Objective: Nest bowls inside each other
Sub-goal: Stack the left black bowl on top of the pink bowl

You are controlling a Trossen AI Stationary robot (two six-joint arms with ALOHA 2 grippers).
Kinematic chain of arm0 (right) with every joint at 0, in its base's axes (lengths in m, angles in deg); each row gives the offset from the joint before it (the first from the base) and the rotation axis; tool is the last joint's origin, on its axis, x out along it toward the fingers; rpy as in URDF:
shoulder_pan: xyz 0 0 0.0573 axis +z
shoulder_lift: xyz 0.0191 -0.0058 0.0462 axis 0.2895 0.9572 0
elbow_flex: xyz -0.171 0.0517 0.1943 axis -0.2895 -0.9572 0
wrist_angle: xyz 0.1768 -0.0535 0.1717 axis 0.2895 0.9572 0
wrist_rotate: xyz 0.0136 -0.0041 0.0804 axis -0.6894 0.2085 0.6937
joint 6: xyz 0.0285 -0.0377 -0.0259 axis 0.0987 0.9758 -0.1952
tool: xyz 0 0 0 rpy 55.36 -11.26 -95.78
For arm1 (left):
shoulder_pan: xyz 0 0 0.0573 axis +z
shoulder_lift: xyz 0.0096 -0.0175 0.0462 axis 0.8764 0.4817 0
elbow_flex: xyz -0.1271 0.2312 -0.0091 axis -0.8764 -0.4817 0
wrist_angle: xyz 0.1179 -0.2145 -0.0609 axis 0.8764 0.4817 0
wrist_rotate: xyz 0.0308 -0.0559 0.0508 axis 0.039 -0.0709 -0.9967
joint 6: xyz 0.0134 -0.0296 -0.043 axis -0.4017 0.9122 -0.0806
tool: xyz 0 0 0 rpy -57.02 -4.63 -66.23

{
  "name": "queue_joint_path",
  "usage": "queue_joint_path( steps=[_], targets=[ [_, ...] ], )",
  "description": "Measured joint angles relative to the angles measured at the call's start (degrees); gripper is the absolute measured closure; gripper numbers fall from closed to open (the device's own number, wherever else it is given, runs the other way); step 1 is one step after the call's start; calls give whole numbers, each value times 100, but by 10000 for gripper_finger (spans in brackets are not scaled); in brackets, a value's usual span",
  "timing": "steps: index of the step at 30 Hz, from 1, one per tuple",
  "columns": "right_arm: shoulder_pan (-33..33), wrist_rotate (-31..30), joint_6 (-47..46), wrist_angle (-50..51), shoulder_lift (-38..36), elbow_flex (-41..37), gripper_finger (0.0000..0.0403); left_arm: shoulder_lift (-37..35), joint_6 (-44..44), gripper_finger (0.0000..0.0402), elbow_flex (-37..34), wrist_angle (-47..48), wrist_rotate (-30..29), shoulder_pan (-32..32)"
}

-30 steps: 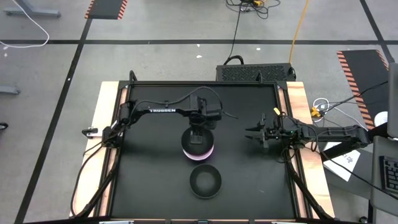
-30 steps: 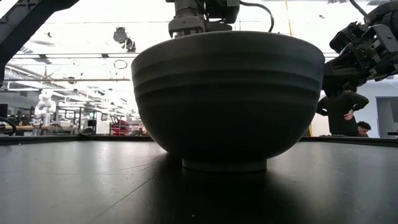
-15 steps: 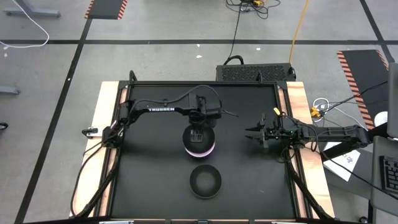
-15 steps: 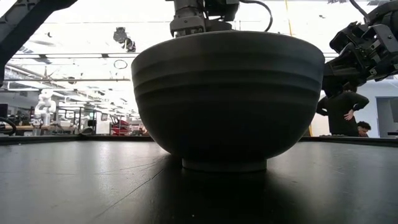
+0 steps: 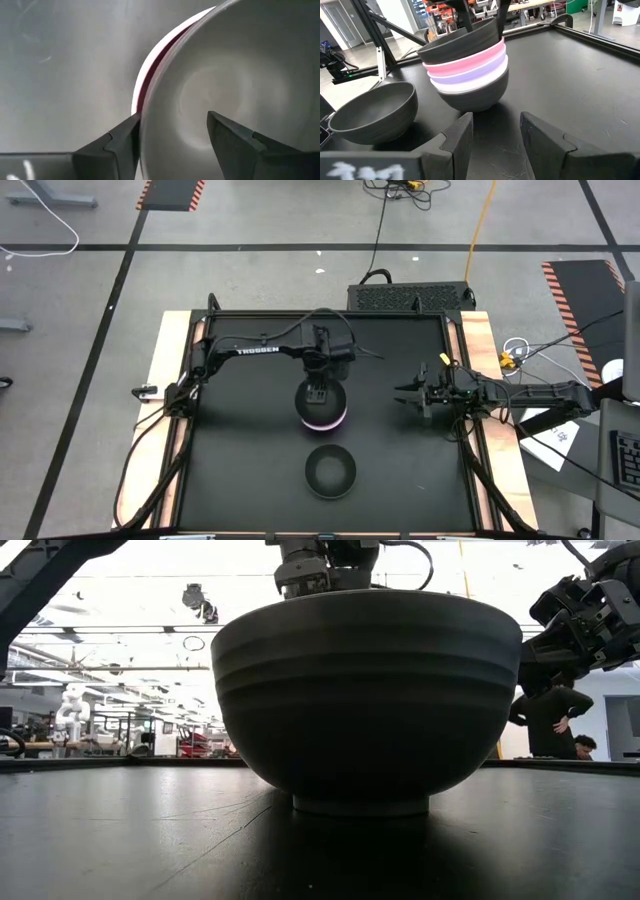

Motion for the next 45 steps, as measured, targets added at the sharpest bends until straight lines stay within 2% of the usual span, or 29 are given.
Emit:
queue_joint_path(
  steps=[4, 11, 13, 34, 40, 45],
  targets=[
    [2, -2, 0, -1, 0, 0, 248, 0, 17, 234, 0, 6, 150, 115],
    [0, -2, 2, -2, 0, 2, 248, -2, 122, 379, 0, 1, 77, 289],
    [2, -2, 2, -2, 0, 0, 248, -2, 157, 391, 0, 9, 59, 296],
    [0, -2, 2, -2, 0, 1, 248, -61, -133, 266, 58, 63, -50, 308],
    [0, -3, 2, -2, 0, 1, 248, -72, -91, 250, 577, 285, -48, 315],
    [1, -2, -5, -2, 9, 2, 248, -70, -58, 255, 634, 321, -47, 302]
  ],
)
